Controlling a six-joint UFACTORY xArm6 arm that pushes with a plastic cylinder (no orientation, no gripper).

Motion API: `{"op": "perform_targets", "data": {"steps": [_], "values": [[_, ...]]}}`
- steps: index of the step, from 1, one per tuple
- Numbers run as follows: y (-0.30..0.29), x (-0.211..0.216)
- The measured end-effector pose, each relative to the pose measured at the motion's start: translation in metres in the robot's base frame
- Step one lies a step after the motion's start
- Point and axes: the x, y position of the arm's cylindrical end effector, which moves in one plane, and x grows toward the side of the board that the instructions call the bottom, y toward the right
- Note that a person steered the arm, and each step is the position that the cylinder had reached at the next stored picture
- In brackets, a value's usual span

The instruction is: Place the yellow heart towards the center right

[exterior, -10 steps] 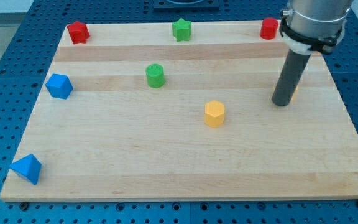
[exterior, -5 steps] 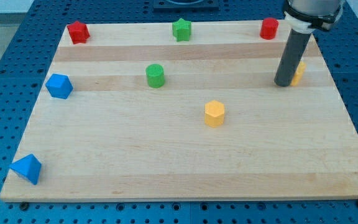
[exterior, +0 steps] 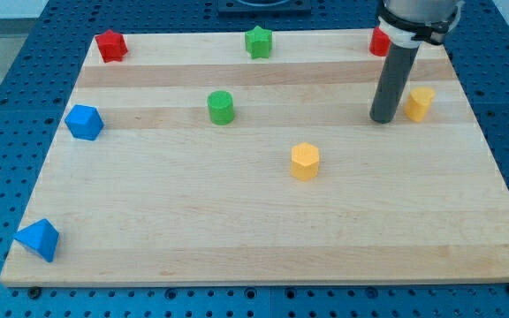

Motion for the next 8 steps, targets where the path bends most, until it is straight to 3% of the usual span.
{"op": "perform_targets", "data": {"steps": [2,8], "values": [[-0.021,0.0],[-0.184,0.036]]}}
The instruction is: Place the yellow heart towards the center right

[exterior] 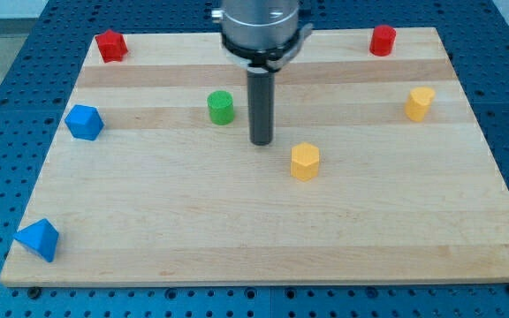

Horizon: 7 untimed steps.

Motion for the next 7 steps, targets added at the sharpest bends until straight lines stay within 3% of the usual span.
{"op": "perform_targets", "data": {"steps": [3,7], "values": [[-0.079,0.014],[-0.104,0.06]]}}
